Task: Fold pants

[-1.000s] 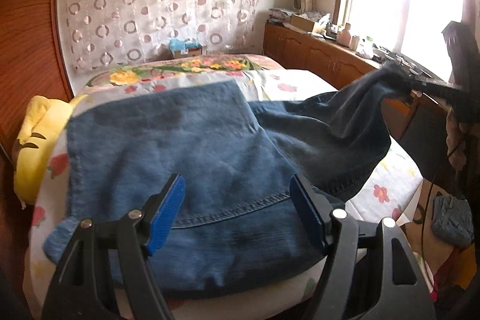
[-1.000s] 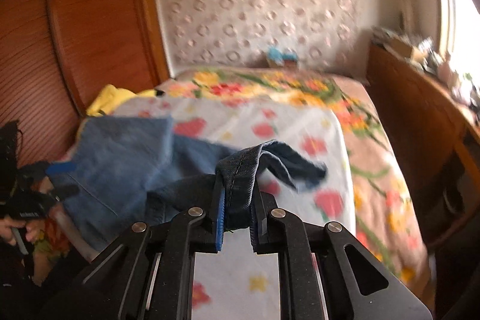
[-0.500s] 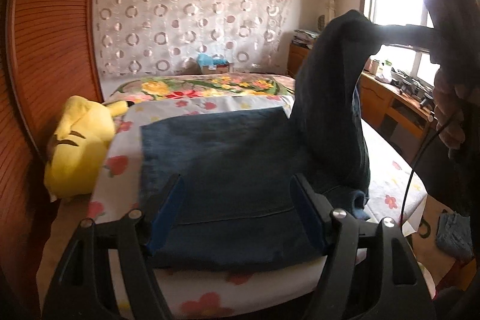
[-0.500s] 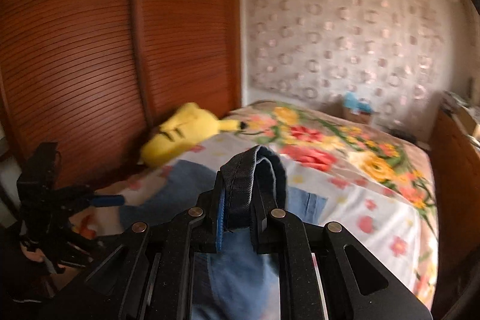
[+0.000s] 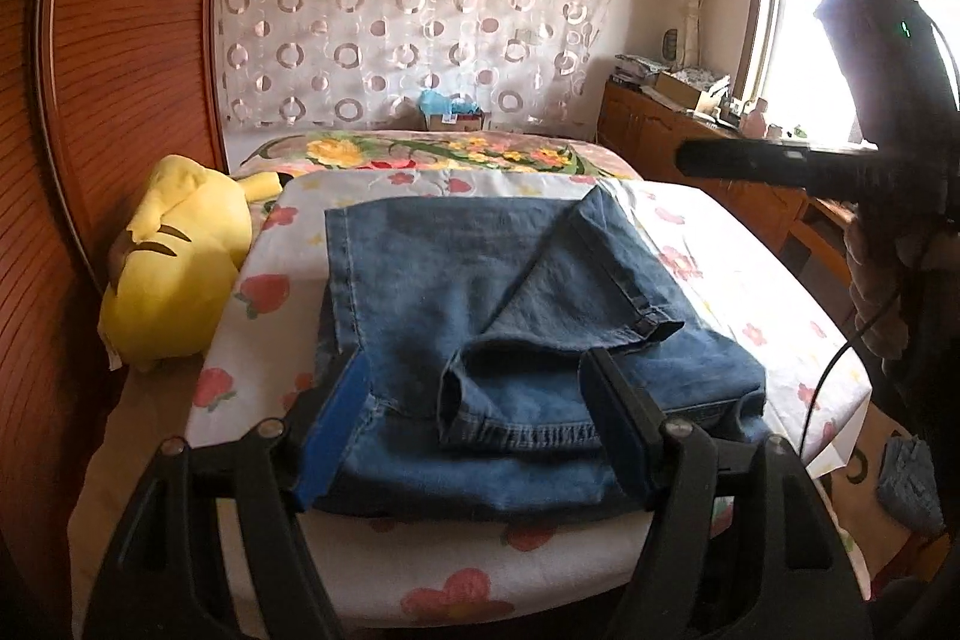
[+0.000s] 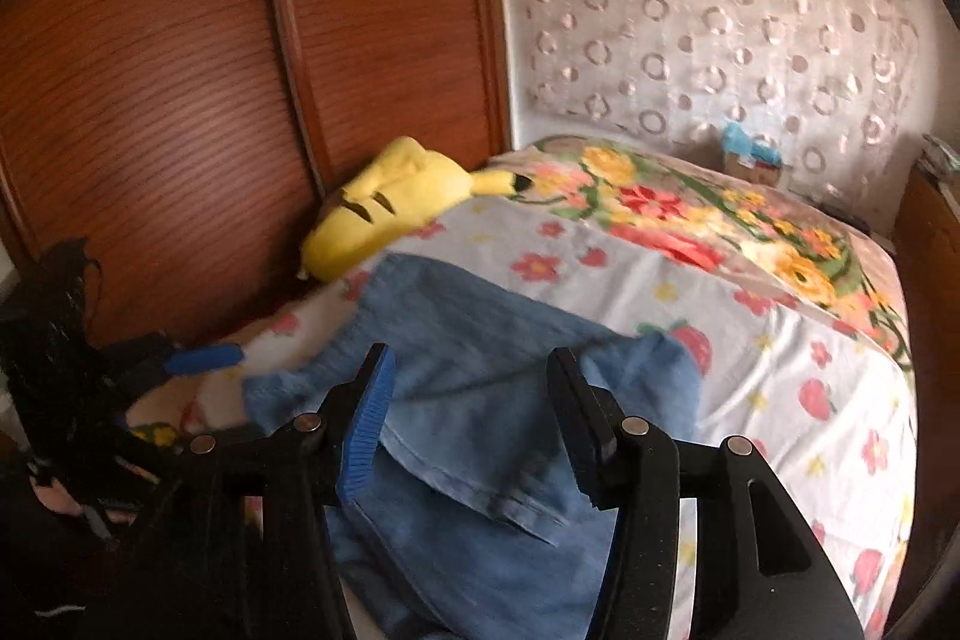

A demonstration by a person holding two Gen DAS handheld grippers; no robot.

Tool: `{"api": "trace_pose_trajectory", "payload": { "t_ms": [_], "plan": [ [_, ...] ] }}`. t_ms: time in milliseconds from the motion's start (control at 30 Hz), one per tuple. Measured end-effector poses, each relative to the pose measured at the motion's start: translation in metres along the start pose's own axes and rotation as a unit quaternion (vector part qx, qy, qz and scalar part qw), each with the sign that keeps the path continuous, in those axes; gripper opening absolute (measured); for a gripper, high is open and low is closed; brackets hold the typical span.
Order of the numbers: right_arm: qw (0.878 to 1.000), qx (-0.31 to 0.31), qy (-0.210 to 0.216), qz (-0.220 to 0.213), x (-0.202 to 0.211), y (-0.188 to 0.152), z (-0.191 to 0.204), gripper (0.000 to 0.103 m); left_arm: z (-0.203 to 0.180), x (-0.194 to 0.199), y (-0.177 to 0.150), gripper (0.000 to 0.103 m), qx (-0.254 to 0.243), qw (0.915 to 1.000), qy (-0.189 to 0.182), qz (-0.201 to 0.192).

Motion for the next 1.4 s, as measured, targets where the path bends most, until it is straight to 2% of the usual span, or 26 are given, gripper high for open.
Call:
{"api": "trace_pose_trajectory", "payload": {
  "t_ms": [100,267,433,567,633,667,700,867,967,1167,1267,1400],
  "plan": [
    [1.000,-0.015,-0.015,0.015,-0.006,-0.023,-0.020,0.053,-0.002,-0.012,-0.001,0.072,-0.003,1.0000,0.000,0.008],
    [0.998,-0.040,-0.015,0.050,-0.033,-0.057,-0.036,0.053,-0.003,-0.033,-0.005,0.072,-0.012,0.9996,-0.003,0.026],
    [0.995,-0.060,-0.006,0.083,-0.065,-0.082,-0.045,0.051,-0.001,-0.054,-0.012,0.055,-0.024,0.9985,0.000,0.049],
    [0.992,-0.069,0.002,0.108,-0.081,-0.095,-0.051,0.042,0.001,-0.071,-0.019,0.052,-0.035,0.9969,0.002,0.071],
    [0.990,-0.073,0.015,0.116,-0.084,-0.097,-0.051,0.030,0.001,-0.077,-0.023,0.050,-0.039,0.9959,0.002,0.082],
    [0.990,-0.074,0.022,0.117,-0.084,-0.096,-0.050,0.017,0.001,-0.079,-0.024,0.046,-0.041,0.9956,0.001,0.084],
    [0.990,-0.072,0.026,0.116,-0.083,-0.095,-0.049,0.006,-0.001,-0.079,-0.025,0.041,-0.045,0.9955,-0.001,0.083],
    [0.994,-0.048,0.042,0.084,-0.063,-0.064,-0.038,0.003,-0.008,-0.072,-0.024,0.016,-0.062,0.9957,0.000,0.069],
    [0.997,-0.031,0.043,0.056,-0.046,-0.033,-0.032,0.002,-0.012,-0.056,-0.018,0.012,-0.056,0.9972,-0.010,0.049],
    [0.999,0.010,0.047,0.012,-0.023,0.030,-0.007,0.002,-0.014,-0.007,-0.003,0.012,-0.032,0.9989,-0.035,-0.003],
    [0.998,0.022,0.051,0.007,-0.027,0.052,0.007,0.002,-0.007,0.004,-0.006,0.012,-0.024,0.9993,-0.029,-0.006],
    [0.998,0.038,0.053,0.023,-0.053,0.064,0.025,0.002,0.003,-0.001,-0.016,0.012,-0.019,0.9997,-0.014,0.009]
  ]
}}
Point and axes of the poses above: each gripper's, at about its wrist camera, not at the fingertips, and x roughly against the way its jaws point, z to its left, y to its top, the point moved 9 cm from there along -x, roughly the way its jaws point, and after that the axes turned 2 degrees about z, right-handed, at the moved point
